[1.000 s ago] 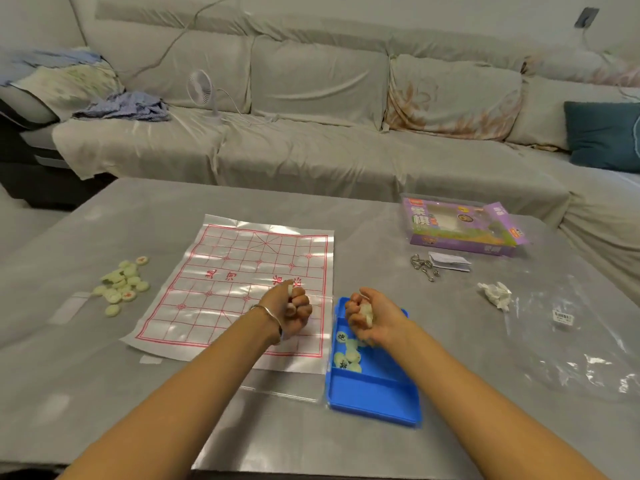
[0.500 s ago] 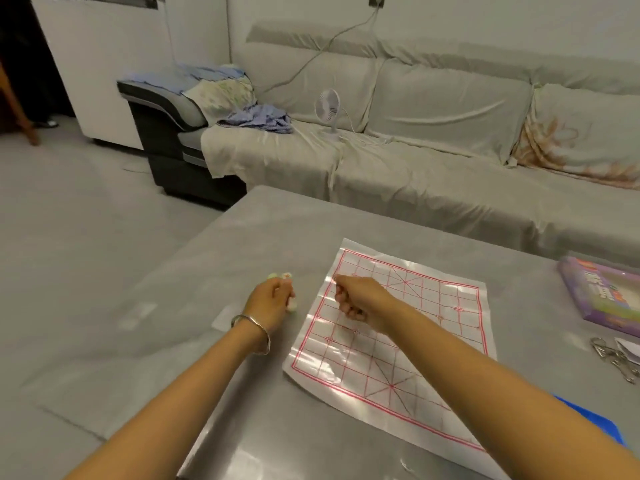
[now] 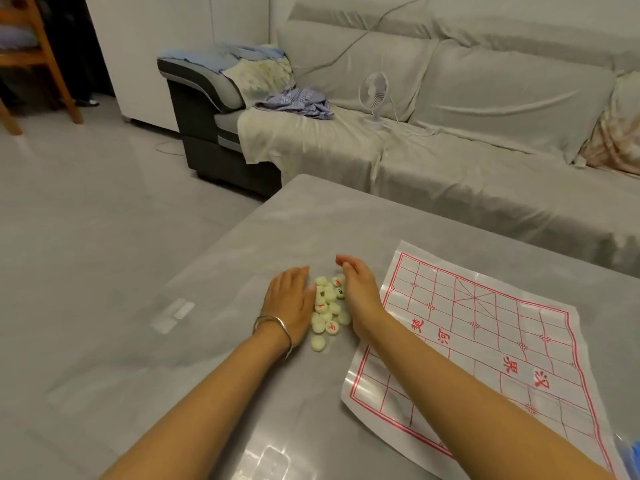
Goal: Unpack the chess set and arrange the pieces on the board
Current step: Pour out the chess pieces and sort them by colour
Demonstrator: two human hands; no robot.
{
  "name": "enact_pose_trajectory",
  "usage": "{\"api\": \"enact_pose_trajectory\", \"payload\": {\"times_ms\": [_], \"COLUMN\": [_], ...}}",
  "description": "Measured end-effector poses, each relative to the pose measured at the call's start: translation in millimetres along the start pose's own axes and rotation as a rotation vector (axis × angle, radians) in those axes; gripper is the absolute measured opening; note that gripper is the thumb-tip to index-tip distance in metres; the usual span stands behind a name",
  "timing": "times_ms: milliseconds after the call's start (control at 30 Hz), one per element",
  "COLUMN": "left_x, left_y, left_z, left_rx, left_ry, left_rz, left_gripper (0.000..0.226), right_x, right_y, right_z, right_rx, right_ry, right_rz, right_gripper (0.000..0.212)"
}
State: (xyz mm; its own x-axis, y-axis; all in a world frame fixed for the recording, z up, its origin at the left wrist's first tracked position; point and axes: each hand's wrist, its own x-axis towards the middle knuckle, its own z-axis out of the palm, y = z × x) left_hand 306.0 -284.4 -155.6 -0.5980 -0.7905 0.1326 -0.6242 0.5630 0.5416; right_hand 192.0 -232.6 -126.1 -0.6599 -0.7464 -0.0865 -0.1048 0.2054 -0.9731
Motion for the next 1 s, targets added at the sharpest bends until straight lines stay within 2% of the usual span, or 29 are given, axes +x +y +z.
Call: {"api": "enact_pose_trajectory", "payload": {"times_ms": [133, 233, 300, 400, 500, 667, 900, 1000], "left_x": [-2, -3, -5, -12, -24, -44, -79, -100], "left_y": [3, 6, 4, 3, 8, 43, 134, 182], "left_z": [2, 0, -2, -5, -12, -23, 3, 29], "left_rx": [0.199, 0.229, 0.198, 0.167, 0.129, 0.07, 0.065, 0.045], "left_ry": [-0.151, -0.184, -0.185, -0.197, -0.221, -0.193, -0.239, -0.31], "left_rz": [-0.011, -0.027, -0.028, -0.024, -0.016, 0.079, 0.273, 0.334], "left_gripper": [0.056, 0.057, 0.057, 0.058, 0.058, 0.057, 0.06, 0.059], "right_x": [-3, -7, -7, -14, -28, -53, -121, -156], "right_y": [9, 9, 8, 1, -13, -23, -7, 10], "right_z": [6, 6, 2, -9, -35, -100, -243, -307], "right_rx": [-0.271, -0.494, -0.511, -0.321, -0.221, -0.306, -0.429, -0.441], "right_ry": [-0.218, -0.345, -0.387, -0.427, -0.39, -0.31, -0.165, -0.084], "right_rz": [-0.124, -0.134, -0.108, -0.05, -0.032, -0.102, -0.066, -0.043], "right_gripper": [0.048, 0.052, 0.053, 0.063, 0.058, 0.058, 0.052, 0.05]}}
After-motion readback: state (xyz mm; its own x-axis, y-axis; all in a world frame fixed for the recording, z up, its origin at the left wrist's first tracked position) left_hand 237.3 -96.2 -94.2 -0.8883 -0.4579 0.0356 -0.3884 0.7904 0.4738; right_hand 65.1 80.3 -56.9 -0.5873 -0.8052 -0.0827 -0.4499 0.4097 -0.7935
